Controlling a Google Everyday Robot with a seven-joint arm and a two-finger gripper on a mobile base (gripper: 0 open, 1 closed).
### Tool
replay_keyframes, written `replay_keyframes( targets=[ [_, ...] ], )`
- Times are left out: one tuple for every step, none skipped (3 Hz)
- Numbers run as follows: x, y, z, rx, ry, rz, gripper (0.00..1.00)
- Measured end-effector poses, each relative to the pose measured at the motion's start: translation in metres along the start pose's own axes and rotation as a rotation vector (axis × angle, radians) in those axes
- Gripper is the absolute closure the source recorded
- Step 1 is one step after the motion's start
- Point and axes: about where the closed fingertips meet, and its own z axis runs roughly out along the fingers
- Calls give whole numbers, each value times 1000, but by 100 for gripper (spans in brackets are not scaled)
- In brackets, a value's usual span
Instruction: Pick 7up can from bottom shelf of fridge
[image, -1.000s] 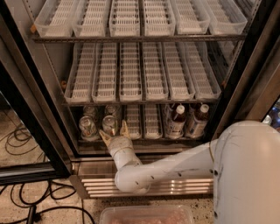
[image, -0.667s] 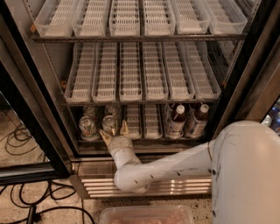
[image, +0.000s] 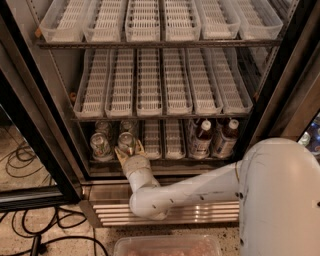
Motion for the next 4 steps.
replay_keyframes(
  targets=[
    [3, 0, 1, -4, 3, 12, 78],
    [3, 0, 1, -4, 3, 12, 100],
    [3, 0, 1, -4, 3, 12, 100],
    [-7, -1, -1, -27, 7, 38, 100]
  ],
)
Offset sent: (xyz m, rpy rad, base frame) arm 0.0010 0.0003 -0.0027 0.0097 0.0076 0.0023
